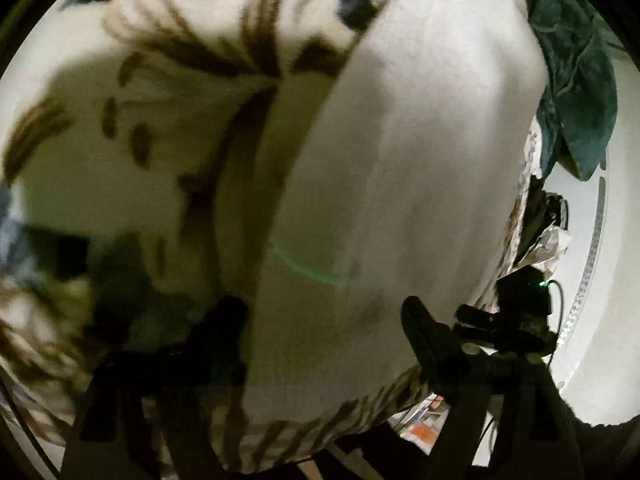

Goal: Fold small clothes

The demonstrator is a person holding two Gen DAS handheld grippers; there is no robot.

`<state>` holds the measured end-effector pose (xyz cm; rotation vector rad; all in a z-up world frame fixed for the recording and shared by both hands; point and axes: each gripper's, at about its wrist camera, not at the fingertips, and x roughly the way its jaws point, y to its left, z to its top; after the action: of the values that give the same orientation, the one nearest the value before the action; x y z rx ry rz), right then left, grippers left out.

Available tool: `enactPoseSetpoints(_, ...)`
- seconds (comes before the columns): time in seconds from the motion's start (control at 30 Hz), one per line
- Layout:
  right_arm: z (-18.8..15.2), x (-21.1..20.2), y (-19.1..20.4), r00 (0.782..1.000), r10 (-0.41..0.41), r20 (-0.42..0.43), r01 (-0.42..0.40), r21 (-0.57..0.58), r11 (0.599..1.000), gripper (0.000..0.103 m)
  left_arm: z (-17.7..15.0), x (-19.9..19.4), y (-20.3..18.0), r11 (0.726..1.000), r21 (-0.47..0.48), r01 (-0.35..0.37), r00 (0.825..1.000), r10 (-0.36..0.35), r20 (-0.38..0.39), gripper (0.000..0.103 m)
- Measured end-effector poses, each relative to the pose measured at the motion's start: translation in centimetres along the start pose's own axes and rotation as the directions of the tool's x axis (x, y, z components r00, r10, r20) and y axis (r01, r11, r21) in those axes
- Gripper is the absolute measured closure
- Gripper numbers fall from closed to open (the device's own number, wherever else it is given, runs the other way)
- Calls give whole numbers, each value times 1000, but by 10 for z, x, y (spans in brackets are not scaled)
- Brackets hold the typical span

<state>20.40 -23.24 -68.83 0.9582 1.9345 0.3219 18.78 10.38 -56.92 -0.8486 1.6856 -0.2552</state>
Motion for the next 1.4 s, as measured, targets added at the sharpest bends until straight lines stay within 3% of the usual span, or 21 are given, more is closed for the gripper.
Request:
enactPoseSetpoints(0.13, -5, 15, 6, 995, 102, 0, -102, -3, 995, 32, -6, -1, -7, 997, -15, 72, 997, -71, 29, 25)
enactPoseSetpoints(0.17, -7, 21, 10, 994, 110, 0, -110, -9, 994, 33, -9, -2, -8, 996, -18, 86, 995, -85, 43, 44)
enactPoseSetpoints(0.2, -10, 24, 12, 993, 117, 13, -117, -9, 993, 37, -12, -2, -10, 996, -18, 89, 995, -88, 45, 78)
enactPoseSetpoints(0.23, -9, 28, 17, 992, 126, 16, -126, -8, 992, 58, -15, 0, -11, 996, -18, 85, 996, -84, 40, 91)
enactPoseSetpoints(0.27, -11, 33, 20, 992, 126, 8, -126, -13, 992, 89, -15, 0, -15, 996, -22, 82, 996, -81, 47, 90)
enactPoseSetpoints(0.37, -16, 34, 34, 992, 123, 33, -123, -16, 992, 89, -19, -11, -32, 996, -24, 90, 991, -88, 99, 90)
enactPoseSetpoints(0.53, -31, 1, 56, 987, 143, 79, -137, -71, 988, 90, -18, -38, -59, 990, -10, 141, 977, -137, 164, 91)
enactPoseSetpoints(0.73, -16, -60, 126, 968, 182, 170, -148, -197, 969, 90, 29, -89, -112, 972, 69, 224, 932, -234, 275, 91)
enactPoseSetpoints(0.83, 14, -91, 171, 953, 201, 225, -137, -272, 953, 90, 74, -103, -137, 965, 117, 233, 910, -259, 322, 91)
enactPoseSetpoints(0.97, 77, -128, 244, 924, 191, 332, -54, -382, 923, 90, 159, -111, -171, 959, 176, 224, 884, -276, 379, 91)
enactPoseSetpoints(1.1, 157, -156, 294, 892, 181, 415, 1, -403, 915, 90, 246, -104, -188, 962, 169, 213, 879, -264, 396, 90)
enactPoseSetpoints(1.13, 175, -173, 290, 886, 179, 427, 7, -399, 917, 90, 260, -104, -185, 963, 158, 218, 881, -264, 394, 90)
enactPoseSetpoints(1.17, 194, -177, 297, 881, 172, 440, 17, -393, 919, 90, 288, -100, -186, 962, 136, 237, 884, -272, 379, 87)
enactPoseSetpoints(1.2, 209, -187, 295, 880, 165, 445, 23, -387, 922, 90, 302, -98, -185, 960, 120, 253, 884, -280, 375, 77)
enactPoseSetpoints(1.23, 231, -186, 303, 880, 162, 446, 17, -371, 928, 85, 317, -99, -182, 958, 102, 270, 878, -288, 383, 69)
enactPoseSetpoints(1.3, 260, -189, 311, 884, 181, 431, -22, -348, 937, 75, 327, -110, -175, 936, 91, 341, 841, -347, 415, 28)
enactPoseSetpoints(1.33, 265, -192, 311, 884, 198, 424, -46, -343, 938, 55, 327, -119, -172, 923, 92, 373, 818, -375, 437, 27)
enactPoseSetpoints(1.37, 264, -199, 309, 869, 230, 439, -71, -349, 934, 38, 326, -126, -169, 914, 97, 393, 798, -392, 459, 27)
enactPoseSetpoints(1.4, 261, -207, 305, 844, 260, 469, -87, -360, 929, 35, 324, -133, -164, 914, 100, 393, 790, -391, 471, 27)
